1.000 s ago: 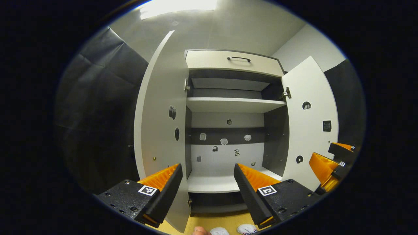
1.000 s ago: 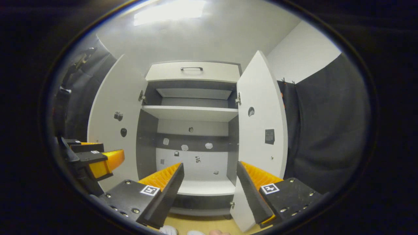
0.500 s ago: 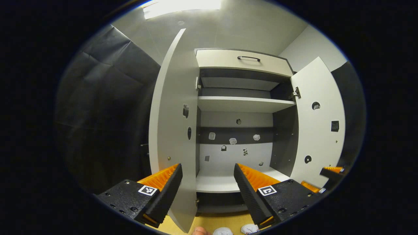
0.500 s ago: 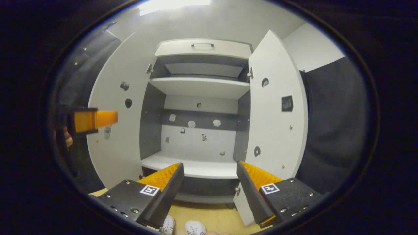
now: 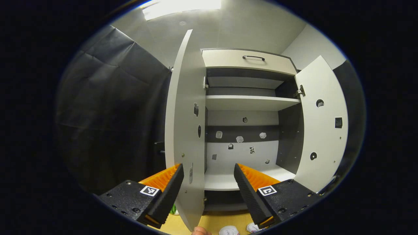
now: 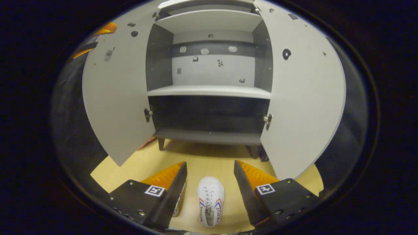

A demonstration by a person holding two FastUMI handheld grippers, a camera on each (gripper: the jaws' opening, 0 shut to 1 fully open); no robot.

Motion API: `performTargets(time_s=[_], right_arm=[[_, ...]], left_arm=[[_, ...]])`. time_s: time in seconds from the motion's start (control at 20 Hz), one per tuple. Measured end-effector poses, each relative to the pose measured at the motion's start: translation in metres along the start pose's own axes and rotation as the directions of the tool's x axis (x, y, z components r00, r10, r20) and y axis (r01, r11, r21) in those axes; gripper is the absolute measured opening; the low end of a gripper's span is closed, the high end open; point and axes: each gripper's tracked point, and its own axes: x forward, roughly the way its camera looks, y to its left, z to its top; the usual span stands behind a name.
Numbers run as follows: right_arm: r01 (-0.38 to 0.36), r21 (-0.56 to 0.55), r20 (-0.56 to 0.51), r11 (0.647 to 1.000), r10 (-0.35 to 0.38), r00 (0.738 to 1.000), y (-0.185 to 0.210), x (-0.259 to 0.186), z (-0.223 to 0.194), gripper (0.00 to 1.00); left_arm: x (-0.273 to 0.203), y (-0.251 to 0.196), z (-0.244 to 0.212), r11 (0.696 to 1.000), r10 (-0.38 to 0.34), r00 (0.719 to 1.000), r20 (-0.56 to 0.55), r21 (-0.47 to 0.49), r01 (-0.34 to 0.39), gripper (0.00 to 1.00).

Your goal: Grab one shoe with the right hand and put it into the shoe cabinet, grab the other shoe with the left hand and put it into the shoe cabinet; then close the right door with the right hand and the left door with the left hand.

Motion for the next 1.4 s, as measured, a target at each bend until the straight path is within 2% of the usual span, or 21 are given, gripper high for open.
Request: performTargets(time_s=[0.05, 0.35, 0.55, 0.7, 0.75, 0.95, 1.0, 1.1, 1.2, 1.25, 1.3, 1.35, 1.4], right_arm=[[-0.01, 0.004, -0.037, 1.0, 0.01, 0.999, 0.003, 0.006, -0.019, 0.8], [-0.058, -0.016, -0.186, 0.998, 0.054, 0.981, 0.013, 0.021, -0.114, 0.8], [-0.078, -0.015, -0.234, 0.997, 0.072, 0.97, 0.02, 0.03, -0.151, 0.8], [-0.081, -0.013, -0.242, 0.997, 0.076, 0.967, 0.022, 0.041, -0.162, 0.8], [-0.079, -0.015, -0.246, 0.997, 0.073, 0.966, 0.023, 0.042, -0.165, 0.63], [-0.086, -0.048, -0.238, 0.995, 0.072, 0.969, 0.026, 0.052, -0.177, 0.61], [-0.059, -0.087, -0.229, 0.994, 0.038, 0.973, 0.02, 0.055, -0.175, 0.61], [-0.047, -0.136, -0.198, 0.99, 0.019, 0.98, 0.017, 0.059, -0.18, 0.26], [-0.053, -0.176, -0.19, 0.983, 0.019, 0.982, 0.017, 0.055, -0.181, 0.24], [-0.082, -0.176, -0.195, 0.981, 0.047, 0.98, 0.022, 0.054, -0.181, 0.24], [-0.067, -0.152, -0.216, 0.986, 0.033, 0.976, 0.019, 0.059, -0.185, 0.24], [-0.068, -0.133, -0.207, 0.989, 0.04, 0.978, 0.023, 0.054, -0.184, 0.02], [-0.07, -0.13, -0.211, 0.989, 0.041, 0.977, 0.023, 0.057, -0.184, 0.01]], left_arm=[[0.0, 0.0, -0.001, 1.0, 0.002, 1.0, -0.001, 0.002, -0.002, 0.94], [0.001, 0.0, -0.002, 1.0, 0.005, 1.0, -0.002, 0.017, -0.005, 0.94], [0.001, 0.0, 0.0, 1.0, 0.012, 1.0, 0.01, 0.001, -0.012, 0.94], [0.0, 0.001, -0.001, 1.0, 0.015, 1.0, 0.012, -0.007, -0.015, 0.94], [0.0, 0.0, -0.002, 1.0, 0.015, 1.0, 0.011, -0.003, -0.015, 0.94], [0.0, 0.001, -0.003, 1.0, 0.017, 1.0, 0.01, 0.004, -0.017, 0.94], [0.0, 0.001, -0.003, 1.0, 0.016, 1.0, 0.011, 0.004, -0.016, 0.93], [-0.001, 0.001, -0.002, 1.0, 0.017, 1.0, 0.015, -0.001, -0.017, 0.94], [0.0, 0.001, -0.002, 1.0, 0.017, 1.0, 0.018, -0.003, -0.017, 0.94], [-0.001, 0.001, -0.003, 1.0, 0.017, 1.0, 0.018, 0.001, -0.017, 0.94], [-0.001, 0.001, -0.003, 1.0, 0.016, 1.0, 0.017, 0.005, -0.016, 0.94], [-0.001, 0.0, -0.003, 1.0, 0.015, 1.0, 0.017, 0.006, -0.015, 0.94], [-0.001, 0.0, -0.003, 1.0, 0.014, 1.0, 0.021, 0.007, -0.014, 0.94]])
